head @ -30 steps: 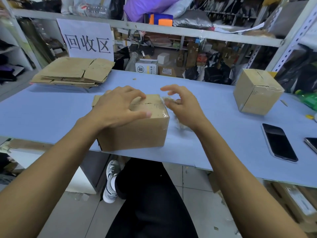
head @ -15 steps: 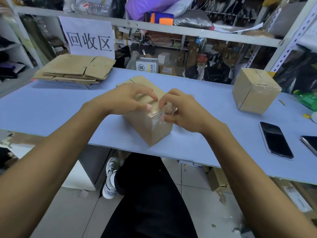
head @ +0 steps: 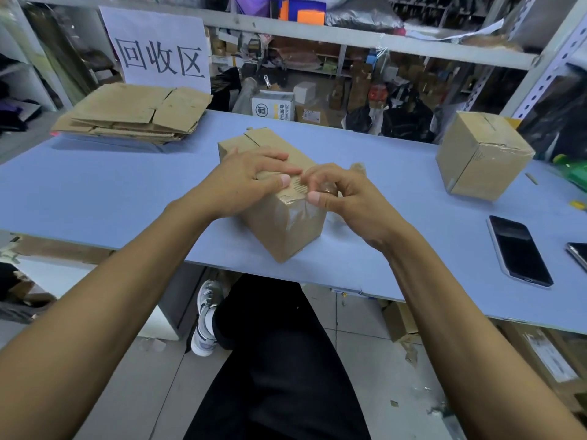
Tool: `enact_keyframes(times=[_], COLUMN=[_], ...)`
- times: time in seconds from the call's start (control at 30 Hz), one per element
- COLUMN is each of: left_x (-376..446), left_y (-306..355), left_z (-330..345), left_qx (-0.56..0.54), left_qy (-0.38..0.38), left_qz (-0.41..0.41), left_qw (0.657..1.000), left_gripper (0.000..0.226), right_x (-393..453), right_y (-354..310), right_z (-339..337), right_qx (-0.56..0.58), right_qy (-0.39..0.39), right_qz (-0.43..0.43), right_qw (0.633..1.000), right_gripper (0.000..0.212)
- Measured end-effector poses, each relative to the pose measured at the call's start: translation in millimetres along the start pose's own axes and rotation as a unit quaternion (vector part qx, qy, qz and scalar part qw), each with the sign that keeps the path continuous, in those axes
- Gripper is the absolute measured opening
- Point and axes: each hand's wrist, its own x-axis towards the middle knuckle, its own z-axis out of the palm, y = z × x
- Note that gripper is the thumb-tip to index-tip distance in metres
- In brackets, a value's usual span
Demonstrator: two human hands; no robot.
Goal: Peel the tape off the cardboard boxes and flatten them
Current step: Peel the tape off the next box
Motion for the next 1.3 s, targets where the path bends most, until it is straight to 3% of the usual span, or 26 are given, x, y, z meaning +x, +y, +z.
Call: enact_keyframes(times=[0.2,0.33,0.4,0.5,0.53,0.63,0.73,0.83,1.07,1.3], left_x=[-3,-1,-2,-3,-4,-5,-6,-7,-7,-6], left_y=[-1,1,2,2,2,4,5,4,3,2], left_z=[0,1,2,2,2,1,0,-1,-1,-3], left_qx=[0.003,-0.004,-0.007,-0.006,-0.004,-0.004,-0.007,0.004,0.022,0.032], left_qy=[0.007,0.007,0.009,0.016,0.014,0.008,0.008,0.006,-0.004,-0.026], left_qz=[0.004,-0.001,-0.003,0.007,0.007,0.004,0.002,0.003,0.003,0.008], left_qw=[1.0,1.0,1.0,1.0,1.0,1.0,1.0,1.0,1.0,0.999], left_gripper=[0.034,0.035,0.038,0.039,0.038,0.039,0.037,0.042,0.046,0.047], right_x=[-1,-1,-3,-8,-8,-5,-4,-4,8,5], right_y=[17,6,2,-2,-2,1,2,-3,-20,-13], right_z=[1,3,10,20,22,31,39,36,13,7], right_qx=[0.062,-0.062,-0.12,-0.121,-0.135,-0.131,-0.093,-0.087,-0.145,-0.099], right_qy=[0.007,0.037,0.069,0.078,0.084,0.127,0.141,0.111,-0.038,-0.059], right_qz=[-0.061,-0.042,-0.043,-0.062,-0.063,-0.058,-0.049,-0.047,0.002,-0.007], right_qw=[0.996,0.997,0.989,0.988,0.985,0.981,0.984,0.989,0.989,0.993], right_gripper=[0.006,0.006,0.017,0.058,0.056,0.021,0.027,0.03,0.023,0.011])
